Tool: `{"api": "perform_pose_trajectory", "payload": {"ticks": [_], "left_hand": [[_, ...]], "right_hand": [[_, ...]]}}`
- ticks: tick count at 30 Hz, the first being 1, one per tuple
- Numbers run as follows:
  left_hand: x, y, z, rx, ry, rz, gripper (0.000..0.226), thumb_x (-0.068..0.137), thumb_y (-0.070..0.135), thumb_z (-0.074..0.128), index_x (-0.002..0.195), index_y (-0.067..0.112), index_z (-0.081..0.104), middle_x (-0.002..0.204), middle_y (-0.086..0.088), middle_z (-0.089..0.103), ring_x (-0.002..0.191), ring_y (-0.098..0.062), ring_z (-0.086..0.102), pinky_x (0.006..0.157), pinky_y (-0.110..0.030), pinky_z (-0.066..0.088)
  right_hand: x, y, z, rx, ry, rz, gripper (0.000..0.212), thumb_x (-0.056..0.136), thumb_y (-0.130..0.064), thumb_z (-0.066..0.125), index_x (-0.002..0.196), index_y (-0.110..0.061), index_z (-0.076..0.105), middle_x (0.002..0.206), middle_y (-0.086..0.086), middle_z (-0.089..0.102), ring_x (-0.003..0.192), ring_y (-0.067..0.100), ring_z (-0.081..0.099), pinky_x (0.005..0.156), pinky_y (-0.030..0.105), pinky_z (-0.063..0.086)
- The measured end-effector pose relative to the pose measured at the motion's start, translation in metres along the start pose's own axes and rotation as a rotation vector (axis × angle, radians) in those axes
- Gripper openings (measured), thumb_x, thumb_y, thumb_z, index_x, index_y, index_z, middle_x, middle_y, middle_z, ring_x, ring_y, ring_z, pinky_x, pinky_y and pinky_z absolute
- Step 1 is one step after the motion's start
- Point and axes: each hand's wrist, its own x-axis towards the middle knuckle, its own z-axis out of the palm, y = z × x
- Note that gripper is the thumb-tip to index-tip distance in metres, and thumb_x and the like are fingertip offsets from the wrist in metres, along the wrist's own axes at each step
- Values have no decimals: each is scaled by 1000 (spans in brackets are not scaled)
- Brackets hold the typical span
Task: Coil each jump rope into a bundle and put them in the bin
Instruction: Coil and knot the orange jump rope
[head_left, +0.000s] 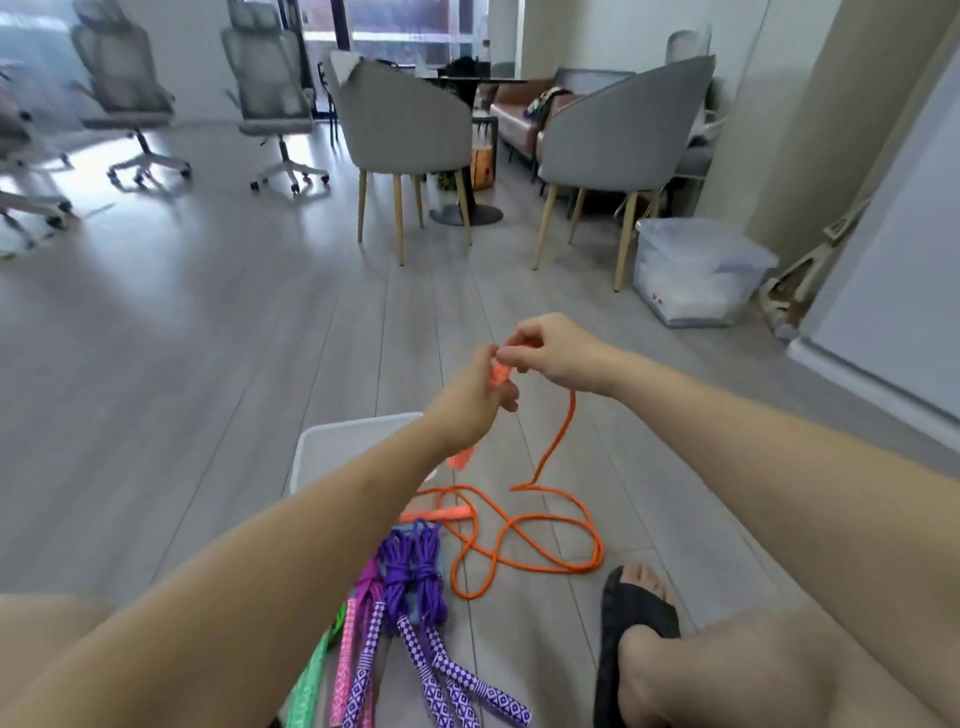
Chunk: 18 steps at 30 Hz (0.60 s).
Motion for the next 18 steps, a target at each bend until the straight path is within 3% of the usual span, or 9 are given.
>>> {"api": "perform_pose_trajectory", "payload": {"ticks": [3,6,10,15,18], "left_hand": [[-4,24,-36,-15,157,27,24,101,9,47,124,14,49,86,-1,62,75,-20,58,66,-34,45],[-6,33,-77,-153,225,9,26,105,16,44,129,26,44,82,-3,61,69,-21,54,66,-37,48],[-19,25,-105,-420,138,-81,17,110,25,39,119,20,54,75,-6,53,63,-16,49,58,-33,44],[-19,17,-104,-544,51,-183,26,102,-2,40,117,2,61,99,-9,63,79,-16,67,70,-31,54],[-19,23,-104,-593,71,-158,28,103,-1,39,119,3,61,89,-6,61,69,-14,57,63,-28,47]], "right_hand": [[-16,-18,-22,14,58,-16,20,104,-31,58,104,-14,69,75,1,63,67,11,56,63,25,45],[-23,-10,-38,81,117,30,29,109,-29,46,102,-14,69,74,4,55,65,14,48,58,26,41],[-18,0,-37,133,163,87,35,109,-33,43,92,-16,68,71,-1,51,61,11,44,55,23,37],[5,-8,-15,289,257,135,34,110,-29,41,96,-12,67,69,2,49,60,14,41,53,29,36],[18,-22,-8,404,308,134,31,110,-20,39,100,-14,68,73,3,52,59,14,41,53,27,37]]}}
